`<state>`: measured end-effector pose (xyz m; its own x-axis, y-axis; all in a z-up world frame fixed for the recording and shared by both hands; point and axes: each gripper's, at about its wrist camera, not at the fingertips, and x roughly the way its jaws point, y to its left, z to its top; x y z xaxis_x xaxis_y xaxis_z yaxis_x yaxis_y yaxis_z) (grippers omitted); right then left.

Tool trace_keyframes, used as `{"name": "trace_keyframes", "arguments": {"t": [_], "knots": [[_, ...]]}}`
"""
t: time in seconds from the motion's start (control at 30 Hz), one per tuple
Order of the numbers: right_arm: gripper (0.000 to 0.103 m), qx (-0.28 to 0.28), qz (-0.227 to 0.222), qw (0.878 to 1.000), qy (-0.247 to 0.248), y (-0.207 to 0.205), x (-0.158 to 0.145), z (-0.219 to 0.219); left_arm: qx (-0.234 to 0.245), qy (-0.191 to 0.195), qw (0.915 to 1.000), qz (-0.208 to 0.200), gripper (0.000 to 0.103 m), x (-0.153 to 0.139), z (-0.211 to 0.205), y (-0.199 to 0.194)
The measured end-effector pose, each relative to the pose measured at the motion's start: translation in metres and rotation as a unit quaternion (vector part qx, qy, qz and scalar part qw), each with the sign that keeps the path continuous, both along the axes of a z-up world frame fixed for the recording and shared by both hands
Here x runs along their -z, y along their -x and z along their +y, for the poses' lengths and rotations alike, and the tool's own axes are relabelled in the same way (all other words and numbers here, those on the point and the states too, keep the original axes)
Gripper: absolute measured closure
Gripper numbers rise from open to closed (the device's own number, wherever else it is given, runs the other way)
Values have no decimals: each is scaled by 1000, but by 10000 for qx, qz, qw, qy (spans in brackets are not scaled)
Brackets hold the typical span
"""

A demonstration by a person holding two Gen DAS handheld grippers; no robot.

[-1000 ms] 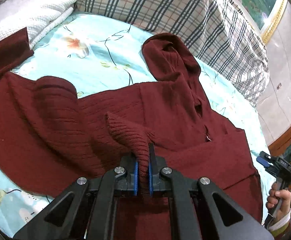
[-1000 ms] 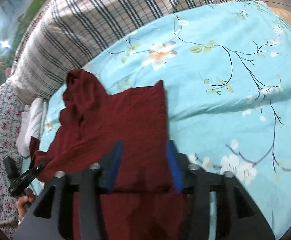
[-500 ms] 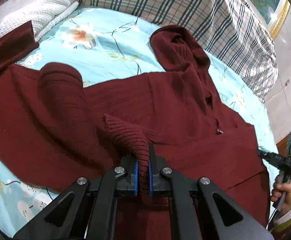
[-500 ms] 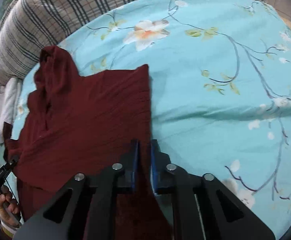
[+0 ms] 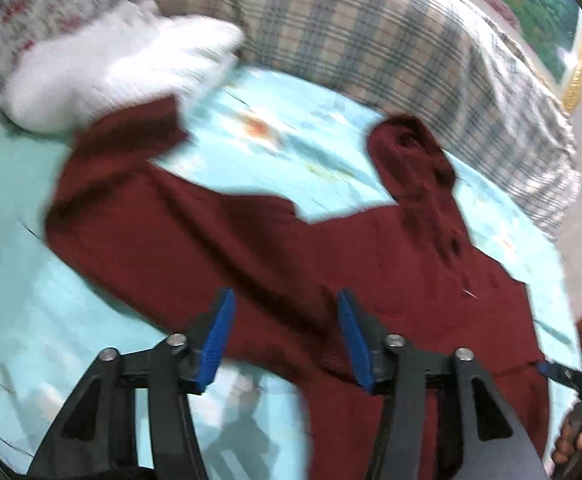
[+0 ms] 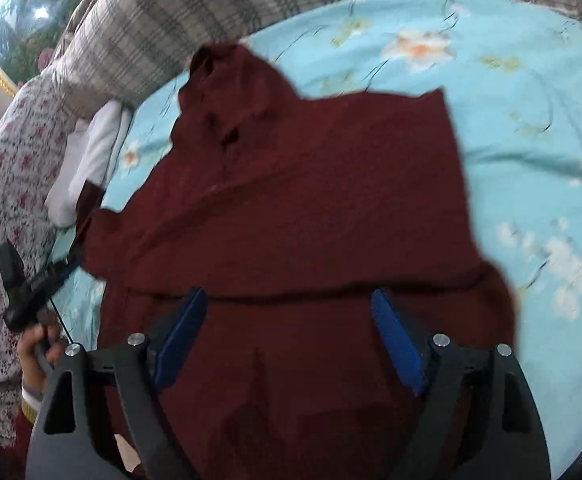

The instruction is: Fold large clothes

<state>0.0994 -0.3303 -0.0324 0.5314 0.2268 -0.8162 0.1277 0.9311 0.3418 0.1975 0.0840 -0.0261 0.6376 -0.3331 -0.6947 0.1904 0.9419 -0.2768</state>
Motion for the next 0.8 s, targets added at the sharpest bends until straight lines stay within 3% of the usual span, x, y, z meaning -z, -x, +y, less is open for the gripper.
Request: {"name": "trace_keyframes", "arguments": {"t": [0.1, 0.27, 0.47, 0.53, 0.57, 0.6, 0.67, 0.8], "knots": [[18, -137, -62, 9997, -172, 2, 3, 12, -353, -340, 9987, -124, 30, -9, 23, -28], [19, -632, -245, 9977, -36, 1, 2, 39, -759, -1055, 9915, -71, 30, 0, 51, -100], [19, -758, -365, 9963, -187, -2, 0, 47, -609, -1779, 9814, 401, 32, 37, 57, -168], [19, -756, -378, 9962, -196, -5, -1, 49, -604, -1842, 9804, 367, 50, 41, 59, -176], [19, -781, -396, 9960, -201, -5, -1, 51, -609, -1749, 9821, 355, 77, 41, 63, -179], [20, -807, -424, 9956, -197, -4, -2, 52, -591, -1561, 9852, 382, 98, 40, 68, -181], [25, -839, -475, 9952, -178, -3, -3, 56, -671, -1025, 9916, 403, 99, 34, 81, -178], [41, -883, -537, 9944, -203, 1, -4, 57, -647, -330, 9973, 94, 100, 13, 91, -146]]}}
